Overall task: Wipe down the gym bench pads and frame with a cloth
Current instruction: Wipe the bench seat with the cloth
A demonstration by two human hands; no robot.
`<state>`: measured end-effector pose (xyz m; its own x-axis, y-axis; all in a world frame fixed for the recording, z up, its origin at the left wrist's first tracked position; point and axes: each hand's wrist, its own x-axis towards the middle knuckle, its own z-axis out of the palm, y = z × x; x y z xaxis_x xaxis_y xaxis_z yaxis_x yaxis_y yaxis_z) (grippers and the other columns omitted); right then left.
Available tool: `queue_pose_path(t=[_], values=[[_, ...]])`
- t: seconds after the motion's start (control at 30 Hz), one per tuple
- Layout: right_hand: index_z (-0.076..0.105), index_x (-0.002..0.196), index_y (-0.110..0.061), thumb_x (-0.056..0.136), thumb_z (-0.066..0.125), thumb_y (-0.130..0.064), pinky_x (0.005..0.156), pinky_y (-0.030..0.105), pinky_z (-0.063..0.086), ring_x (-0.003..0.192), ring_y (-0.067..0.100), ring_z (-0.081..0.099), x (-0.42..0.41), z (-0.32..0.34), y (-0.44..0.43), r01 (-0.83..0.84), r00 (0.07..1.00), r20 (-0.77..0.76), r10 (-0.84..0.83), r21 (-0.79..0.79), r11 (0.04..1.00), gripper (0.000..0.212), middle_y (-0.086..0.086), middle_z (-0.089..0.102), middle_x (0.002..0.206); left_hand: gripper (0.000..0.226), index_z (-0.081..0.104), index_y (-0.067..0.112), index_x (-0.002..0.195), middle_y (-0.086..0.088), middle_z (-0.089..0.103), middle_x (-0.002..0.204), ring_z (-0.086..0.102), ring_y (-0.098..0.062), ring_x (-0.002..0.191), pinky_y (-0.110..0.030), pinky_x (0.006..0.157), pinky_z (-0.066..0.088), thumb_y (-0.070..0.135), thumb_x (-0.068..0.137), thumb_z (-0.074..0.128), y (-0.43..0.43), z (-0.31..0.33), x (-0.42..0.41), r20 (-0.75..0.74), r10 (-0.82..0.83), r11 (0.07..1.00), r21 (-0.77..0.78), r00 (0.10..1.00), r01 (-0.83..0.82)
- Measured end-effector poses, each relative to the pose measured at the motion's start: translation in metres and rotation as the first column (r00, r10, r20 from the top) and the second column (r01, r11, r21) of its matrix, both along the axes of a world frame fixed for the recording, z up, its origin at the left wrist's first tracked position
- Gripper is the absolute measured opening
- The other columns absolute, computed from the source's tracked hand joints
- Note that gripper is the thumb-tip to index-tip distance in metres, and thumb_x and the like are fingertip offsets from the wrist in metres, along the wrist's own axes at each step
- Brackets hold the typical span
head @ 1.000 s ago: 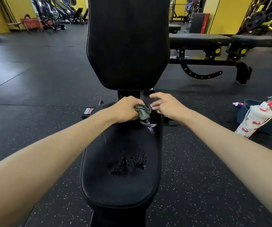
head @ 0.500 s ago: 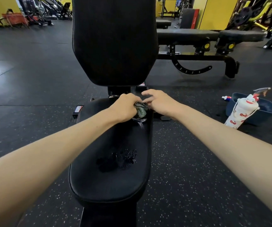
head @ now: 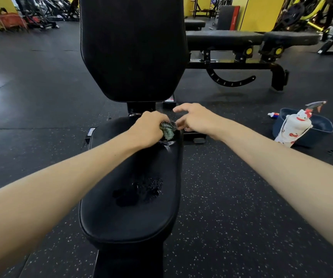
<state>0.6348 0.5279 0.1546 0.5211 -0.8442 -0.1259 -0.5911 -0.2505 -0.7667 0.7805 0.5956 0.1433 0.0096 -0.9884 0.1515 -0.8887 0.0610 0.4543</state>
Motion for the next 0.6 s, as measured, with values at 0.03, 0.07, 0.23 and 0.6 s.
queue_pose_path(t=[0.03,0.07,0.23,0.6], values=[[0.046,0.138,-0.018,0.092,0.034,0.006,0.080,0.023,0.050,0.086,0.006,0.062,0.000,0.000,0.000,-0.001,1.000,0.005,0.001,-0.005,1.000,0.053,0.002,0.065,0.103,0.037,0.070,0.012,0.106,-0.008,0.069,0.095,0.062,-0.024,0.089,-0.029,0.078,0.049,-0.007,0.081,0.050,0.002,-0.002,-0.005,-0.020,-0.022,1.000,0.003,1.000,0.022],[0.048,0.137,-0.018,0.092,0.037,0.005,0.082,0.025,0.051,0.086,0.006,0.061,-0.001,0.000,0.001,-0.001,1.000,0.003,0.001,-0.014,1.000,0.051,0.003,0.063,0.109,0.036,0.071,0.012,0.104,-0.008,0.070,0.091,0.062,-0.023,0.085,-0.027,0.075,0.049,-0.007,0.080,0.051,0.003,-0.001,-0.010,-0.041,-0.053,0.999,0.008,0.998,0.053],[0.049,0.136,-0.018,0.090,0.036,0.005,0.081,0.027,0.050,0.094,0.013,0.059,0.000,0.000,-0.001,-0.012,1.000,-0.012,0.012,-0.003,1.000,0.053,0.008,0.064,0.116,0.029,0.072,0.009,0.097,-0.018,0.066,0.078,0.053,-0.012,0.065,-0.026,0.065,0.045,-0.008,0.077,0.060,0.011,0.019,-0.009,-0.196,-0.203,0.950,0.200,0.959,0.241],[0.045,0.140,-0.015,0.095,0.039,0.005,0.087,0.028,0.052,0.093,0.014,0.064,-0.002,0.003,0.002,-0.002,1.000,-0.016,0.002,-0.012,1.000,0.050,0.008,0.064,0.111,0.048,0.069,0.017,0.113,-0.006,0.069,0.091,0.061,-0.022,0.080,-0.027,0.069,0.045,-0.010,0.077,0.051,0.006,0.004,-0.012,0.021,-0.117,0.992,0.059,0.993,0.116]])
